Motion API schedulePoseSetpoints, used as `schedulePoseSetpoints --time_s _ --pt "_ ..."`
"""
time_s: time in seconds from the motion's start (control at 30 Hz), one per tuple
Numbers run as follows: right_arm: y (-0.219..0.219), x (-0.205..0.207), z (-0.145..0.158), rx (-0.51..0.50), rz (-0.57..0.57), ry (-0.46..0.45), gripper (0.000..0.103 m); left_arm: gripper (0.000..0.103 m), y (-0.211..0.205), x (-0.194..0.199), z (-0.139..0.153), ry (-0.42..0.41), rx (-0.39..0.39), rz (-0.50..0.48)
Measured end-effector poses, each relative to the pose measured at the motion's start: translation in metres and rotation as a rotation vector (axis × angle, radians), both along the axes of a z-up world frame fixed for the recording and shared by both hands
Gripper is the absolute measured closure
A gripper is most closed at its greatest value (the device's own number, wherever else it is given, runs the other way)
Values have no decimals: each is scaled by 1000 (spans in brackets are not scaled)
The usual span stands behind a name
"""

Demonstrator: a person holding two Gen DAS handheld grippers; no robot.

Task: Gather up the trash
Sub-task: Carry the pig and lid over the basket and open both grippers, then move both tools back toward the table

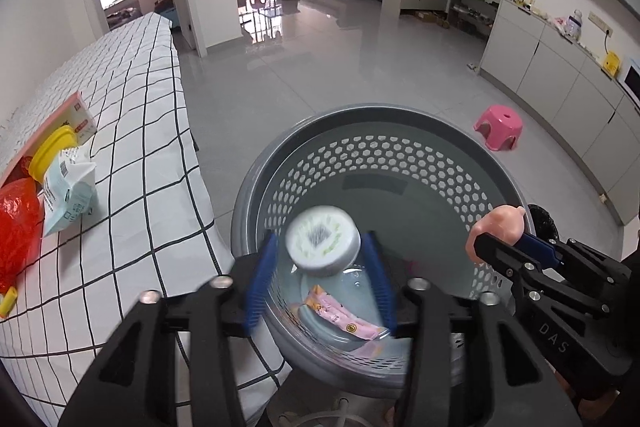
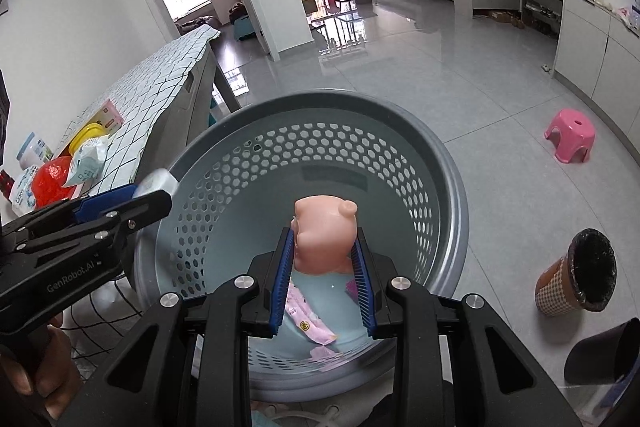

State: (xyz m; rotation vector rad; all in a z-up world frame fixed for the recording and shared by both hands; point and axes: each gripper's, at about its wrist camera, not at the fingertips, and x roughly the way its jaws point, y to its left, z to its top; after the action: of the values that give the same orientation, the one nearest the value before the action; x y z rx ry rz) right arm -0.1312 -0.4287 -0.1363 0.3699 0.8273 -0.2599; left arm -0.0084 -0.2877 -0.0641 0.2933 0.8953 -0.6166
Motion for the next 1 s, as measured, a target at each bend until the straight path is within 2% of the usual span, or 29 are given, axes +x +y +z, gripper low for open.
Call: schedulePoseSetpoints --time_s 0.1,0.17,0.43,0.57,0.73,1.0 --pt "0 -3 3 -12 -7 -11 67 35 4 -2 2 -12 -11 12" --pt "-2 -6 5 -13 -13 -16 61 35 4 -2 3 -18 -10 15" --pt "4 -11 5 -2 -15 -17 59 35 10 -2 3 -10 -5 23" --pt "9 -11 4 6 -5 -18 58 30 15 -3 5 -12 -11 34" --pt "15 -13 8 6 -3 -37 50 28 26 -3 6 -18 -16 55" --pt "31 -8 14 7 20 -59 46 24 59 4 8 -16 -28 111"
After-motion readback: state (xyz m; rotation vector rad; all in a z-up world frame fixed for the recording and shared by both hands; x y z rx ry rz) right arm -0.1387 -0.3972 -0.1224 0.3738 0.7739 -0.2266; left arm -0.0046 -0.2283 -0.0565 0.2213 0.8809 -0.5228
